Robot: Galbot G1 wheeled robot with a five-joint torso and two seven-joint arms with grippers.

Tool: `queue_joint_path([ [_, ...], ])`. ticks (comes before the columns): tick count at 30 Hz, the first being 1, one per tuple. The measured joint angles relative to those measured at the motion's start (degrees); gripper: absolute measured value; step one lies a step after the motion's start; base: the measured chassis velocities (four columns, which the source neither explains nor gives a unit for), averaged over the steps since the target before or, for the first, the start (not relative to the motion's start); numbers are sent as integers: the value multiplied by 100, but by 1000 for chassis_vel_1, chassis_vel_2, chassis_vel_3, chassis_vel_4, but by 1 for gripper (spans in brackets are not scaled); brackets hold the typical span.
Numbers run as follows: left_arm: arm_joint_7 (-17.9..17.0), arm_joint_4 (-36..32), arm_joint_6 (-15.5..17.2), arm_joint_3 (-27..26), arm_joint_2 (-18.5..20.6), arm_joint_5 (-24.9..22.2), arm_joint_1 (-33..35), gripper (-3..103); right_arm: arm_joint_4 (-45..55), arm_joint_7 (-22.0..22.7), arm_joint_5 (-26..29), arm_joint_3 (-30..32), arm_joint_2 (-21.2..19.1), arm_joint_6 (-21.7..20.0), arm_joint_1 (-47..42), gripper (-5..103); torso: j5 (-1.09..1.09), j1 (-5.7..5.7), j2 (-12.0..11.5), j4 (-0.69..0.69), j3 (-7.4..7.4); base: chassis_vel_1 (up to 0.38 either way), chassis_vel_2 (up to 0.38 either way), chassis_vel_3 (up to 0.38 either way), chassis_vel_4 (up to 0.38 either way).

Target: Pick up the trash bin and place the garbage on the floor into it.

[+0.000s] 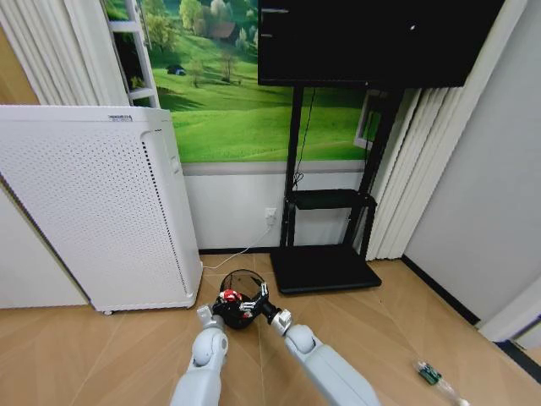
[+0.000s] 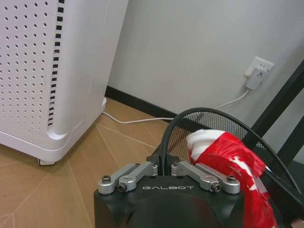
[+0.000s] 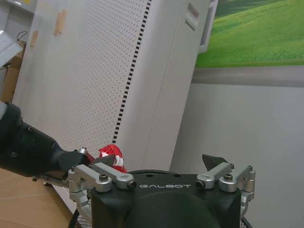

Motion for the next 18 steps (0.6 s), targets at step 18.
queue_joint_path([
  [18, 11, -222, -28, 92, 3, -43, 253, 6, -552, 36, 33, -734, -289, -345, 1058, 100, 1, 0, 0, 1, 0, 0, 0, 0, 0],
])
